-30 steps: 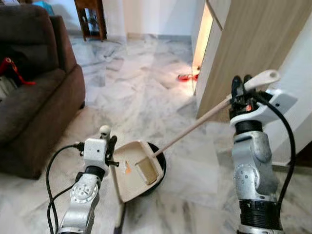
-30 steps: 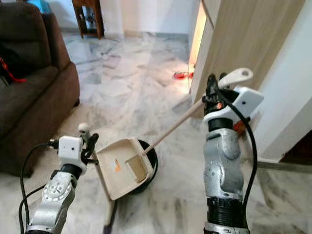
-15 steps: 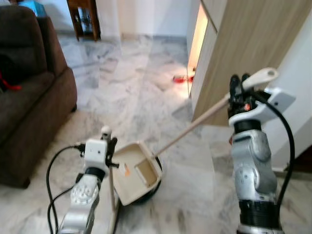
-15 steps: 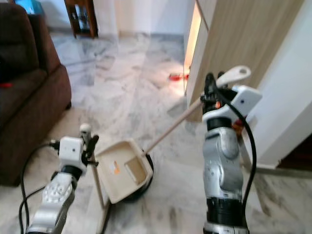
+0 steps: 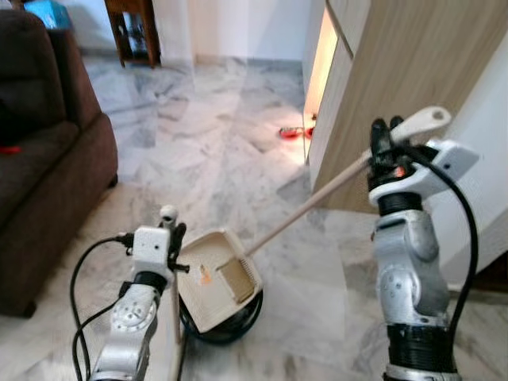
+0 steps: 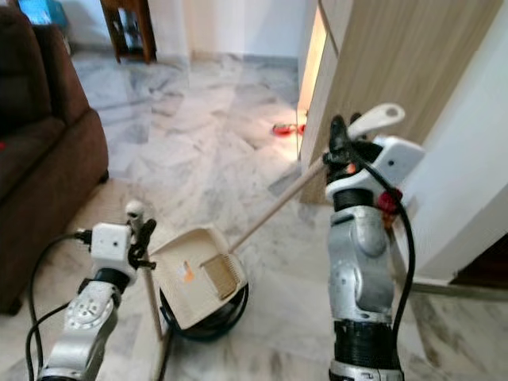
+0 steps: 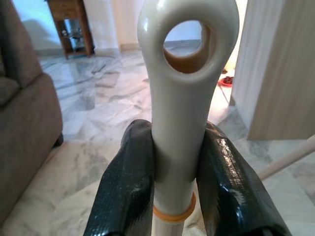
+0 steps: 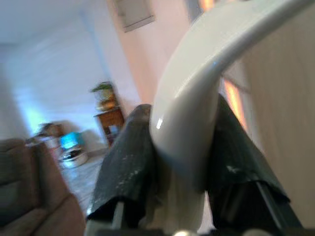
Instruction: Sweep floor
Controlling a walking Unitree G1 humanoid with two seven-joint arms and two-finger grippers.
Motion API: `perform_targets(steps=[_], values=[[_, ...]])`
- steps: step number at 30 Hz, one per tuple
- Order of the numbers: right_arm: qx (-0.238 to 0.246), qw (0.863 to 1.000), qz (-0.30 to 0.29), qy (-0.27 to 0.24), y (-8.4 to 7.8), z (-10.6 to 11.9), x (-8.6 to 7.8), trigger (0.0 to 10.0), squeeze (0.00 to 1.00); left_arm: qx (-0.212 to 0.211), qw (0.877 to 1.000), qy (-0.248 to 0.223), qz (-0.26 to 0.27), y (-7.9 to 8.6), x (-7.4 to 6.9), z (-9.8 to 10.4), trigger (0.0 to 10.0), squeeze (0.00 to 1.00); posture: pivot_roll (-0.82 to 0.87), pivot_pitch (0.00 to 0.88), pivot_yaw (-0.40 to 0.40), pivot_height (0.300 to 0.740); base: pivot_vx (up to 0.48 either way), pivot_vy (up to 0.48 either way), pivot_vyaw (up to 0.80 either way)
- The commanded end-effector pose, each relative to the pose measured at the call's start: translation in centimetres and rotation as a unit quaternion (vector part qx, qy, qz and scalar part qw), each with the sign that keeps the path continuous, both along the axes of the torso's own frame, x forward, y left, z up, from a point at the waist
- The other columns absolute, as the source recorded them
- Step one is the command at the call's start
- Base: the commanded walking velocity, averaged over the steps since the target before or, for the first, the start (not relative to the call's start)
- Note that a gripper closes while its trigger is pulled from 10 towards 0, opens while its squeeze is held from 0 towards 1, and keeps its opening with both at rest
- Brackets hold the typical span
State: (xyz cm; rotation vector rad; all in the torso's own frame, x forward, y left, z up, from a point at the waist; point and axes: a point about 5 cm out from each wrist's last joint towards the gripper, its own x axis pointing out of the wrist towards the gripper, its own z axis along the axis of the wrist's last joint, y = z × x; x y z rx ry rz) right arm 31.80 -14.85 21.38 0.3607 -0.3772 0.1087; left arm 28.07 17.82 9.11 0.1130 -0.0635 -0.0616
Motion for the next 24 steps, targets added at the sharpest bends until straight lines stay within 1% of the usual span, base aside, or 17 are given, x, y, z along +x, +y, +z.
perform_targets(steps=[1, 5, 9, 10, 12, 14, 18, 20, 21, 22, 23, 24], values=[[0.009, 0.999, 0.002, -0.049, 0.0, 2.0, -0.4, 10.0, 0.0, -0.004, 0.999, -0.028, -0.017, -0.8, 0.3, 1.1, 10.0, 0.0, 0.04, 0.0, -0.015, 0.74, 0.0, 0.0, 0.0], [-0.002, 0.998, 0.0, -0.063, 0.3, 2.5, -0.6, 10.0, 0.0, -0.003, 0.999, -0.027, -0.017, -0.8, 0.3, 1.1, 10.0, 0.0, 0.04, 0.0, -0.015, 0.74, 0.0, 0.0, 0.0], [-0.028, 0.996, 0.002, -0.08, 0.8, 3.0, -0.8, 10.0, 0.0, -0.003, 0.999, -0.027, -0.018, -0.8, 0.3, 1.1, 10.0, 0.0, 0.04, 0.0, -0.015, 0.74, 0.0, 0.0, 0.0], [-0.037, 0.995, 0.008, -0.091, 1.3, 3.5, -0.9, 10.0, 0.0, -0.004, 0.999, -0.027, -0.019, -0.8, 0.3, 1.1, 10.0, 0.0, 0.03, 0.0, -0.014, 0.74, 0.0, 0.0, 0.0], [-0.042, 0.995, 0.01, -0.095, 1.5, 3.6, -0.9, 10.0, 0.0, -0.004, 0.999, -0.026, -0.019, -0.8, 0.3, 1.1, 10.0, 0.0, 0.03, 0.0, -0.014, 0.74, 0.0, 0.0, 0.0], [-0.06, 0.993, 0.009, -0.105, 1.7, 3.8, -1.0, 10.0, 0.0, -0.005, 0.999, -0.026, -0.018, -0.8, 0.3, 1.1, 10.0, 0.0, 0.03, 0.0, -0.014, 0.74, 0.0, 0.0, 0.0], [-0.061, 0.99, 0.003, -0.13, 2.1, 4.5, -1.3, 10.0, 0.0, -0.005, 0.999, -0.027, -0.018, -0.9, 0.3, 1.2, 10.0, 0.0, 0.04, 0.0, -0.016, 0.74, 0.0, 0.0, 0.0], [-0.068, 0.988, 0.008, -0.139, 2.5, 4.7, -1.5, 10.0, 0.0, -0.005, 0.999, -0.027, -0.017, -0.8, 0.3, 1.2, 10.0, 0.0, 0.04, 0.0, -0.016, 0.74, 0.0, 0.0, 0.0], [-0.073, 0.987, 0.016, -0.145, 3.0, 4.9, -1.7, 10.0, 0.0, -0.005, 0.999, -0.027, -0.017, -0.8, 0.3, 1.2, 10.0, 0.0, 0.04, 0.0, -0.017, 0.74, 0.0, 0.0, 0.0], [-0.073, 0.987, 0.016, -0.145, 3.0, 4.9, -1.7, 10.0, 0.0, -0.005, 0.999, -0.027, -0.017, -0.8, 0.3, 1.2, 10.0, 0.0, 0.04, 0.0, -0.017, 0.74, 0.0, 0.0, 0.0], [-0.086, 0.984, 0.025, -0.153, 3.4, 5.0, -1.9, 10.0, 0.0, -0.005, 0.999, -0.027, -0.018, -0.9, 0.3, 1.2, 10.0, 0.0, 0.04, 0.0, -0.017, 0.74, 0.0, 0.0, 0.0], [-0.091, 0.983, 0.027, -0.156, 3.5, 5.0, -2.0, 10.0, 0.0, -0.005, 0.999, -0.027, -0.018, -0.9, 0.3, 1.2, 10.0, 0.0, 0.04, 0.0, -0.017, 0.74, 0.0, 0.0, 0.0]])
